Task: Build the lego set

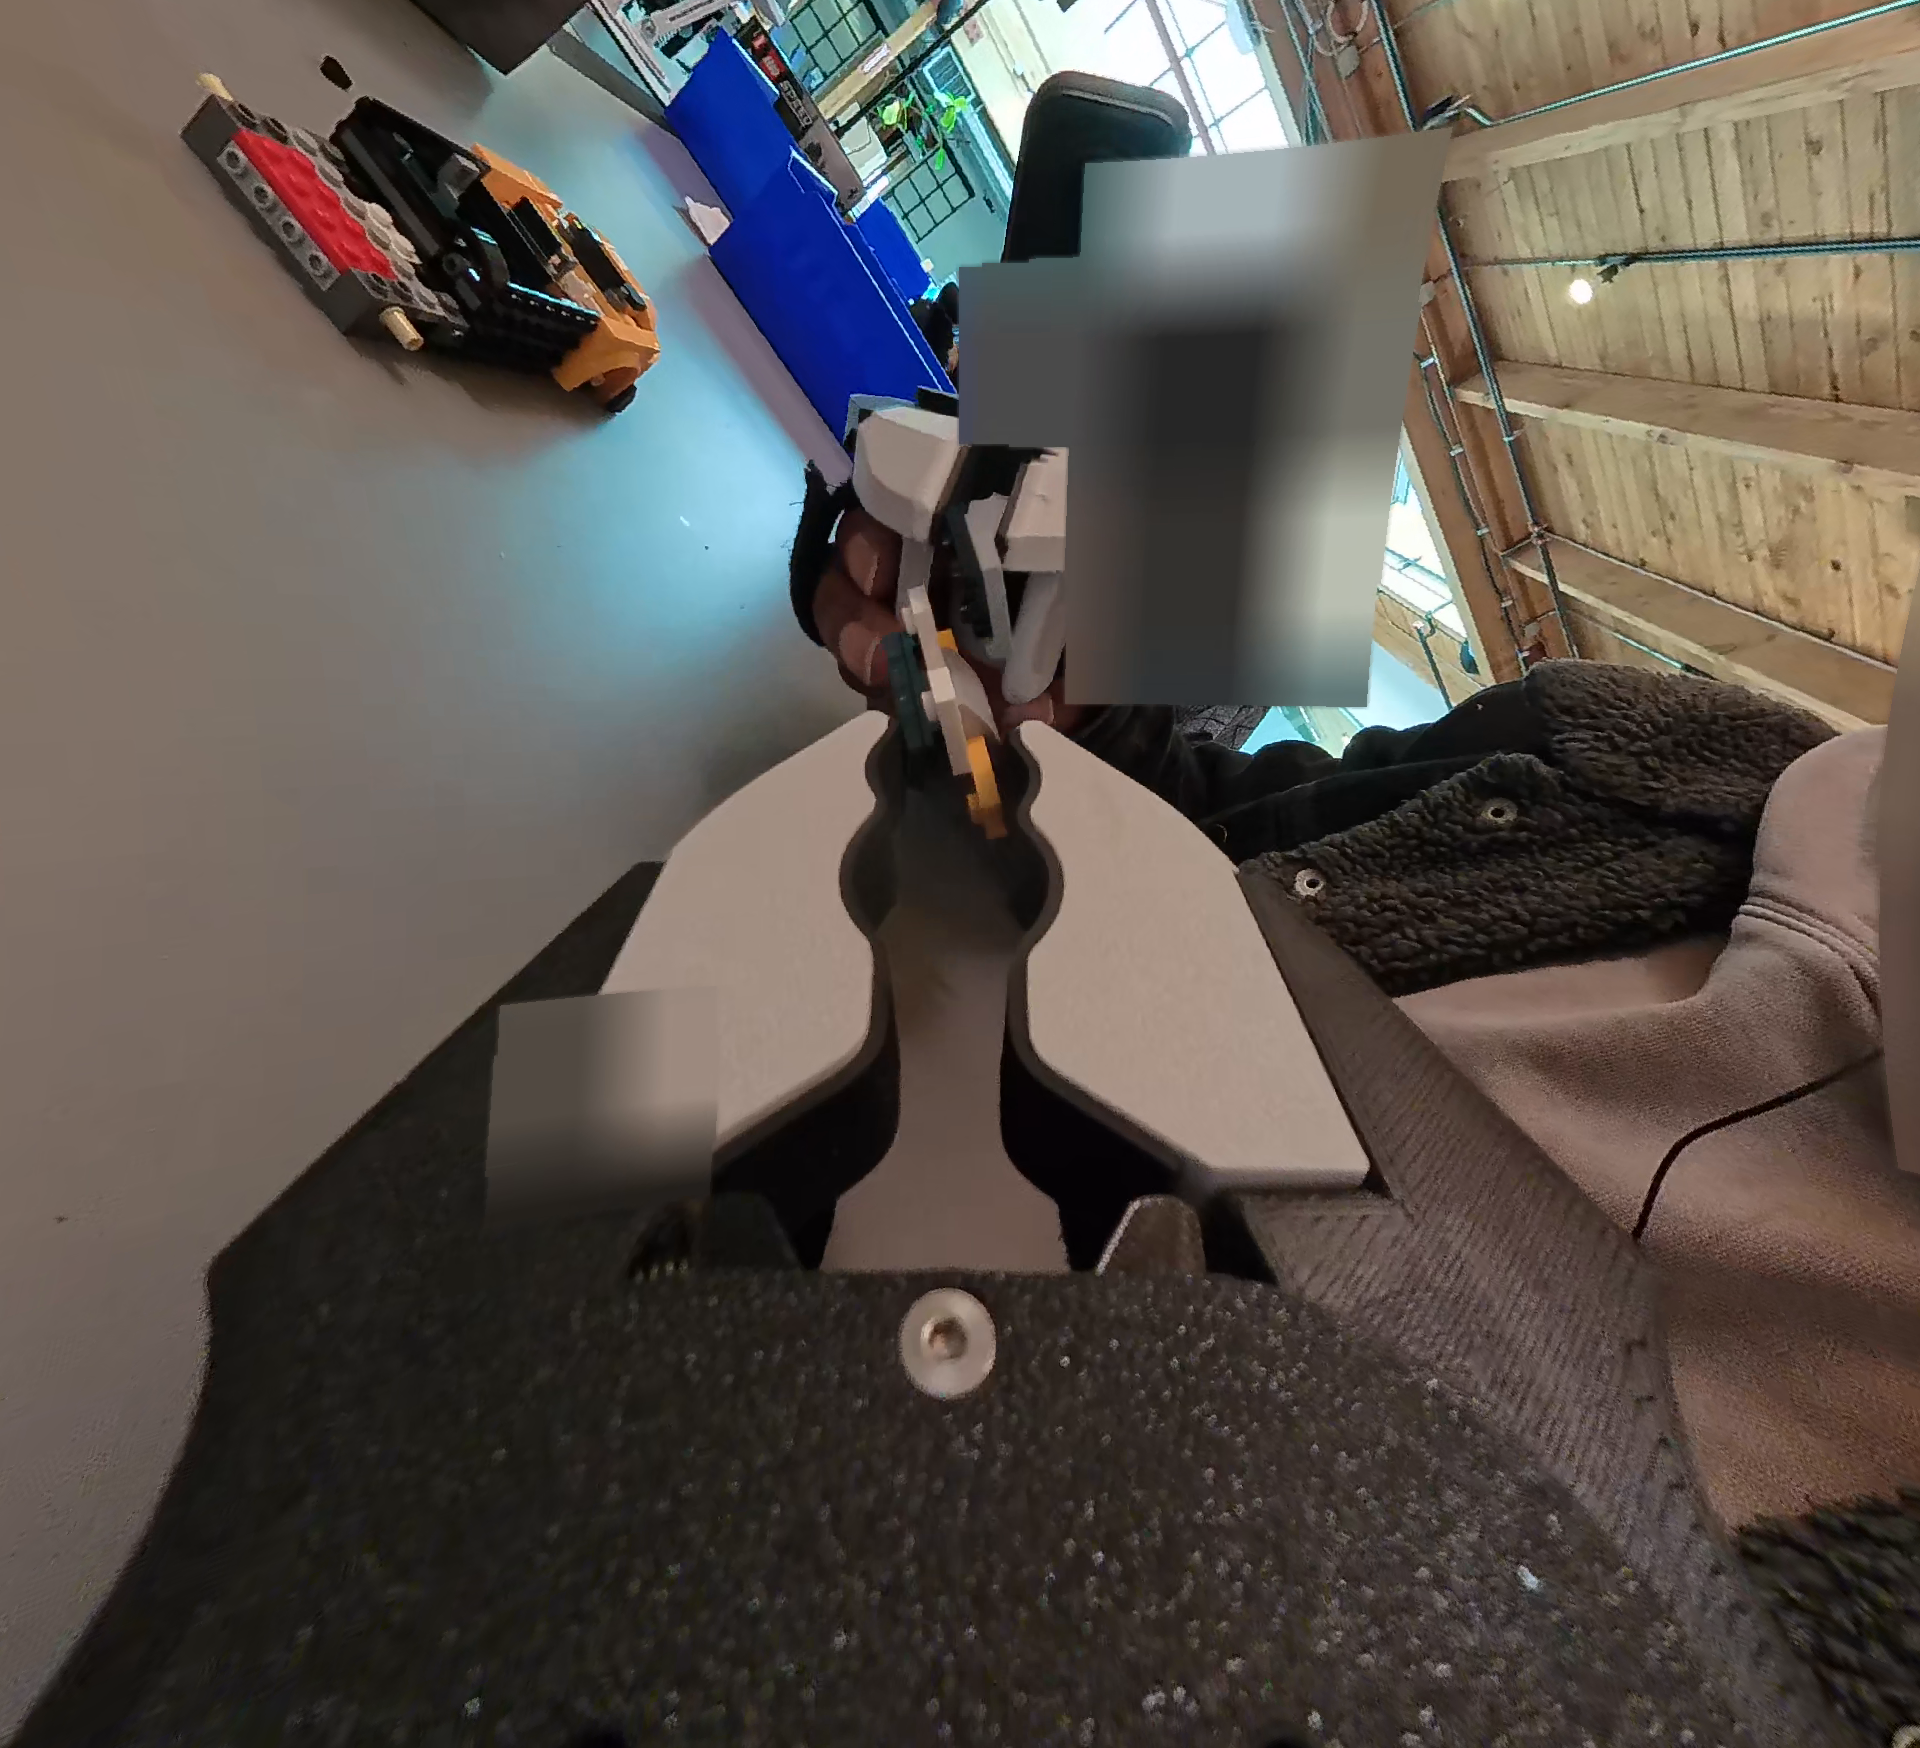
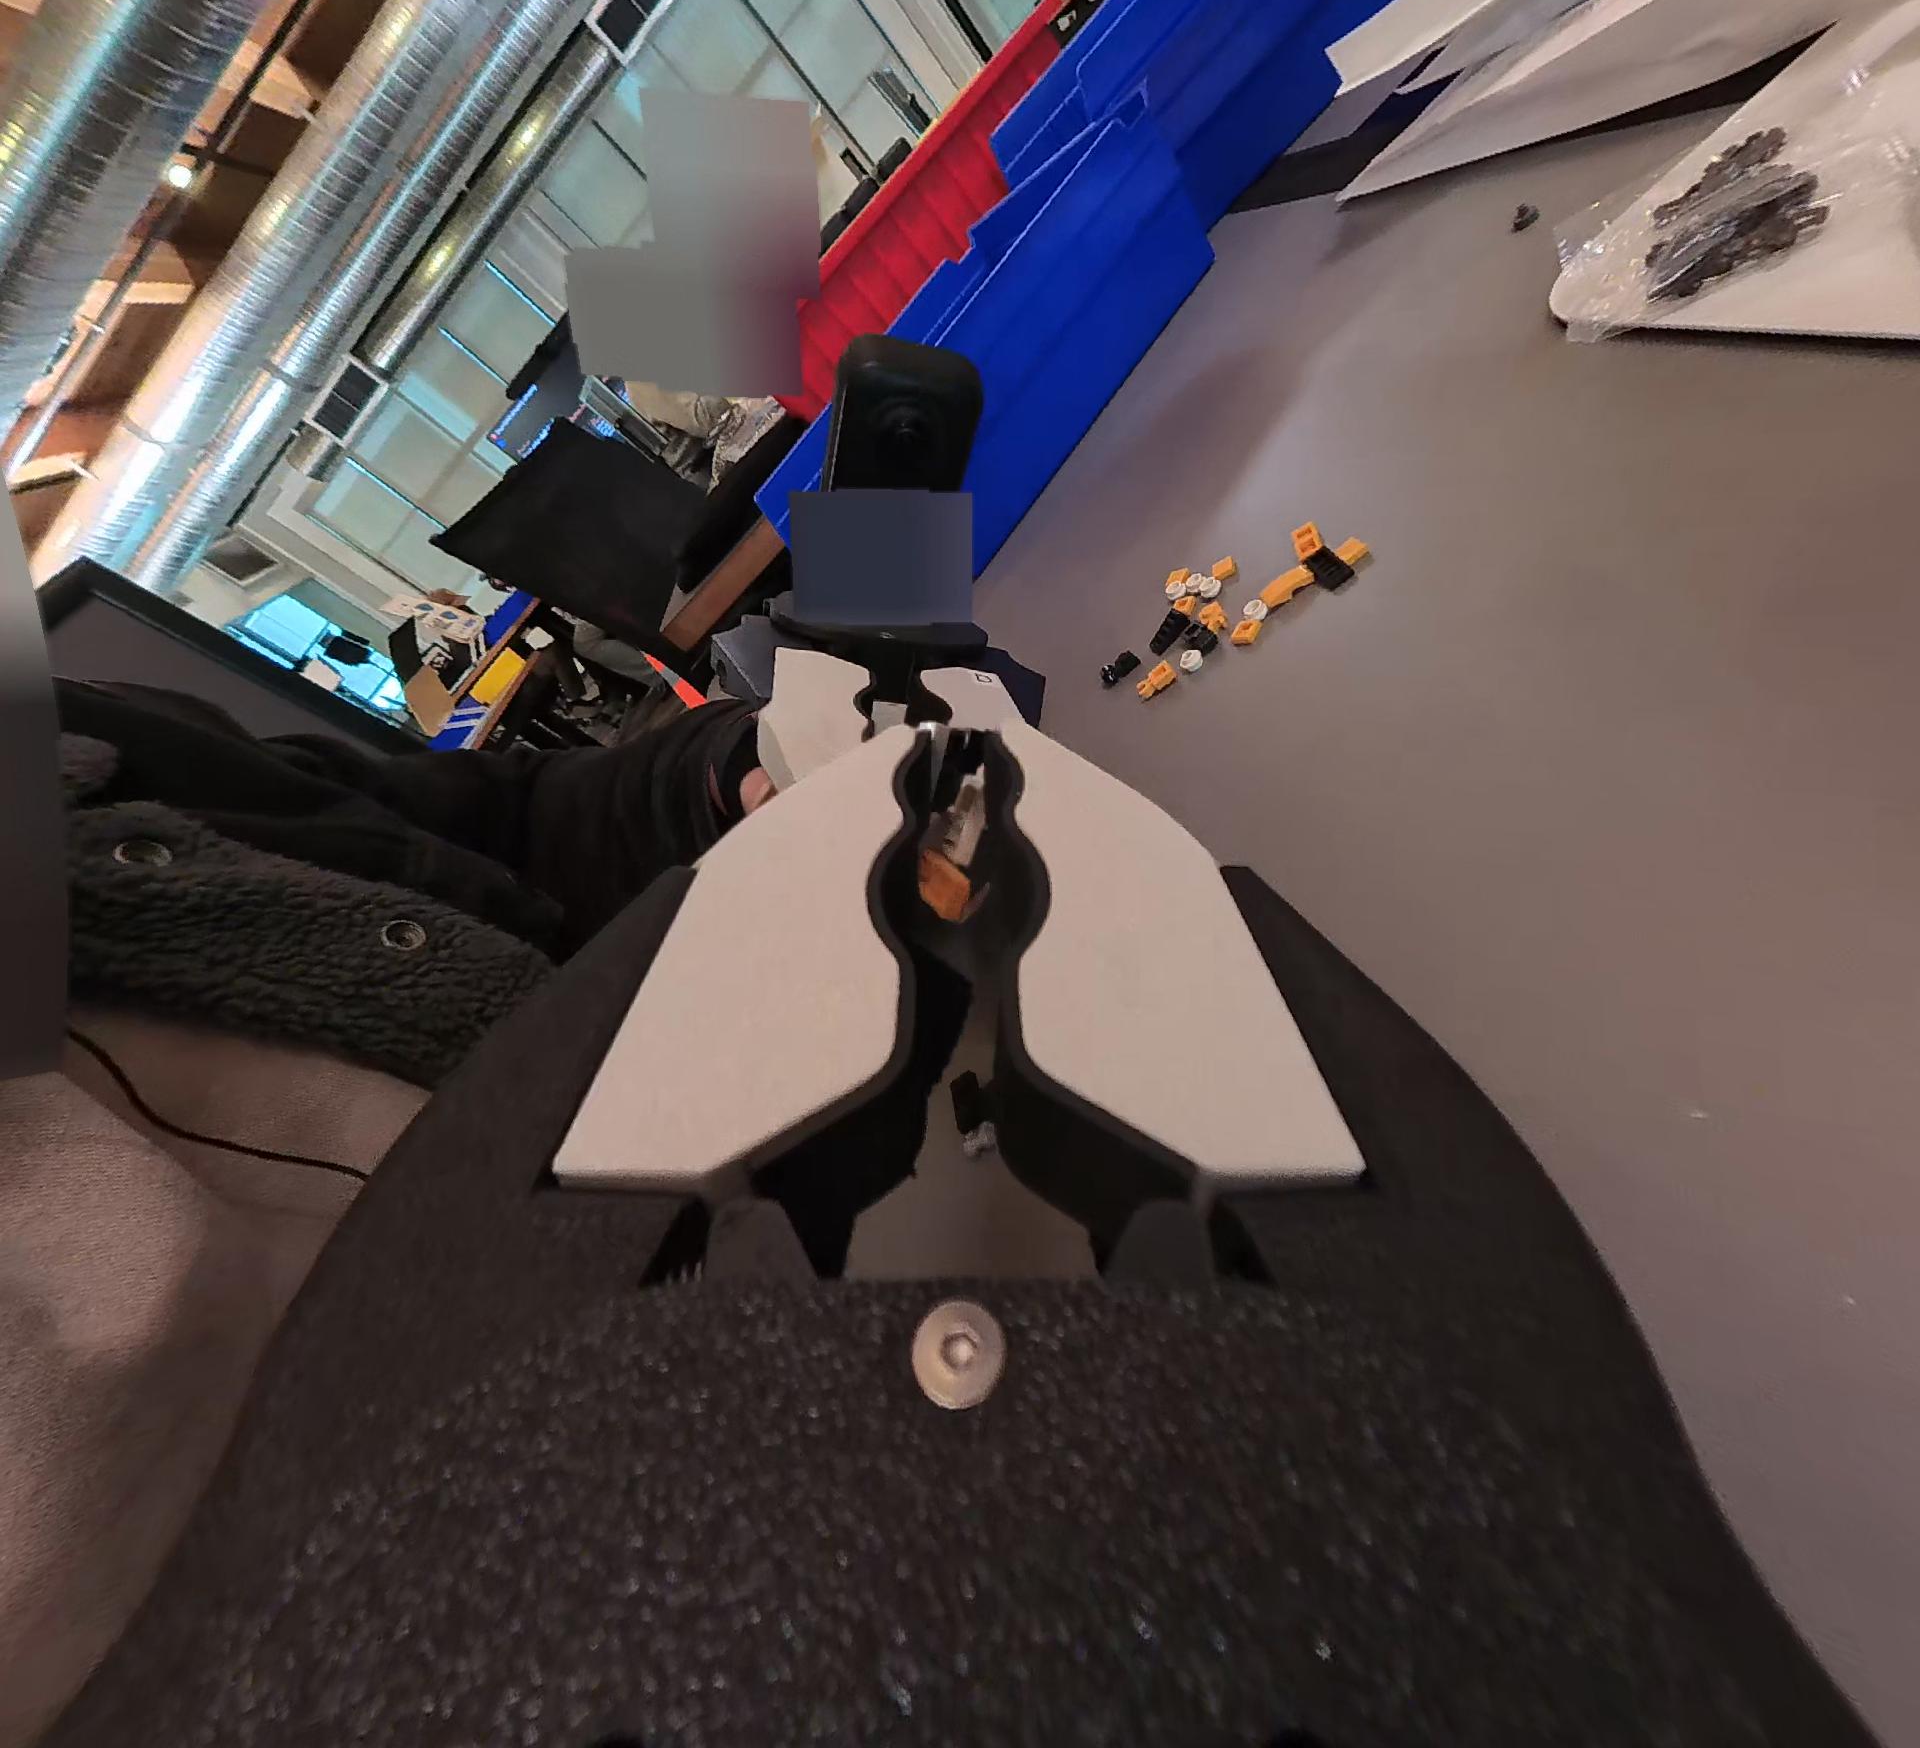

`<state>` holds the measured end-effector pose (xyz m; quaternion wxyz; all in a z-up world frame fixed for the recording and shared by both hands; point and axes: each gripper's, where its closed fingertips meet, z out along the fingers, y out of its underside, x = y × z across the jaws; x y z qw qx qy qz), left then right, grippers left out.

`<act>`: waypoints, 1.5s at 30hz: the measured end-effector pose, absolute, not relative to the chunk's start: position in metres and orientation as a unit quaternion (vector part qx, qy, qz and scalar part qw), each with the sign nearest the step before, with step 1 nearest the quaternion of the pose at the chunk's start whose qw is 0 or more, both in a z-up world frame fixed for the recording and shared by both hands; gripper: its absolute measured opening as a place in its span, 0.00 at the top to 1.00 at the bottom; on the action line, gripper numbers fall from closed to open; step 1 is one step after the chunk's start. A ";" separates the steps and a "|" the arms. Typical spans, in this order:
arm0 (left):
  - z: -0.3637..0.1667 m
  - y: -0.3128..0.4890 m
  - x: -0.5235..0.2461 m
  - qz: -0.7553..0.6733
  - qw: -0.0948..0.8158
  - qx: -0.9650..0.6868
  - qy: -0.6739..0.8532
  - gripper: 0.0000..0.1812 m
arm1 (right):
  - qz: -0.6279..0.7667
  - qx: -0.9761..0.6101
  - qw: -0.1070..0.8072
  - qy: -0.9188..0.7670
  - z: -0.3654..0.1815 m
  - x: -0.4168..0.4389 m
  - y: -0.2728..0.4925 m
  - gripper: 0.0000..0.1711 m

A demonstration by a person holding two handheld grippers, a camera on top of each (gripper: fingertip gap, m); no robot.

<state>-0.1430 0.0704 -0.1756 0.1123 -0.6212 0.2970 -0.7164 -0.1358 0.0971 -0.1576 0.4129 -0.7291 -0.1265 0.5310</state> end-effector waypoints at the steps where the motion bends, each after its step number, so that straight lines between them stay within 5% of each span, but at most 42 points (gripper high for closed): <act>1: -0.175 0.070 -0.143 -0.718 0.112 -0.620 0.297 0.91 | 0.528 -0.731 0.413 -0.128 -0.159 -0.136 0.097 0.95; 45: -0.168 0.067 -0.144 -0.734 0.108 -0.602 0.296 0.90 | 0.542 -0.719 0.419 -0.120 -0.155 -0.138 0.098 0.94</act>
